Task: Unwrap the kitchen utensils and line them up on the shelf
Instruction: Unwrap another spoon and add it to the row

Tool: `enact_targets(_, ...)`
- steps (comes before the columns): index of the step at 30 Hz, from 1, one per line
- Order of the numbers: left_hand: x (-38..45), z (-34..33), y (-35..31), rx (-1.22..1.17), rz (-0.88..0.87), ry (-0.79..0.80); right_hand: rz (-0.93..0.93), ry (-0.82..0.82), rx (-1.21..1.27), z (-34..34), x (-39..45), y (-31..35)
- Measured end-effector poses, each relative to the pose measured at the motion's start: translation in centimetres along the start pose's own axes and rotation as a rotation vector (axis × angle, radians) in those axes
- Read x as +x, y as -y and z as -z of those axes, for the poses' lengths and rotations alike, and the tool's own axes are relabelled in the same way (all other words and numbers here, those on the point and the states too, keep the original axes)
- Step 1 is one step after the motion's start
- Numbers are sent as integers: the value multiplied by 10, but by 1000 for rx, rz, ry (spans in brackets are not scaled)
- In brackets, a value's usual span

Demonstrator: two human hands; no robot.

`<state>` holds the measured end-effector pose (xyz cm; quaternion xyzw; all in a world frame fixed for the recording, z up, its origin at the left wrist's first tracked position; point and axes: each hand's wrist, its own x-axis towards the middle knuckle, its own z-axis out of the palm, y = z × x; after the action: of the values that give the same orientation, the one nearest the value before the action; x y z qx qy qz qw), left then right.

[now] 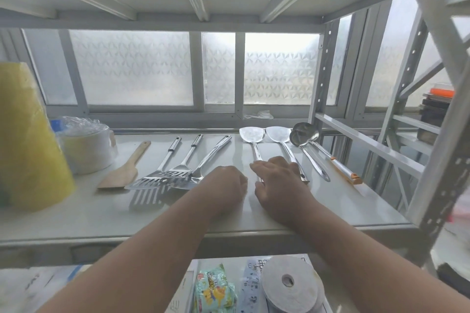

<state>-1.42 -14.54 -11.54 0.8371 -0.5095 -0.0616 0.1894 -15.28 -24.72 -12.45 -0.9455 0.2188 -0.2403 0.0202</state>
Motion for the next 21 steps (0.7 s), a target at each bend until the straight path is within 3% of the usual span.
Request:
enact_targets(4, -27, 10, 15, -28, -80, -117, 76, -30, -24, 0, -1, 2)
enact_targets(8, -41, 26, 29, 264, -128, -255, 111, -65, -50, -2, -2, 3)
enact_targets(11, -47, 34, 38, 533, -7, -213, 112, -86, -58, -1, -3, 4)
enact_targets(15, -51, 37, 47, 618, 106, -134, 118, -100, -89, 0, -7, 8)
enact_targets(21, -55, 41, 45, 655, 102, -240, 112, -138, -106, 1, -14, 8)
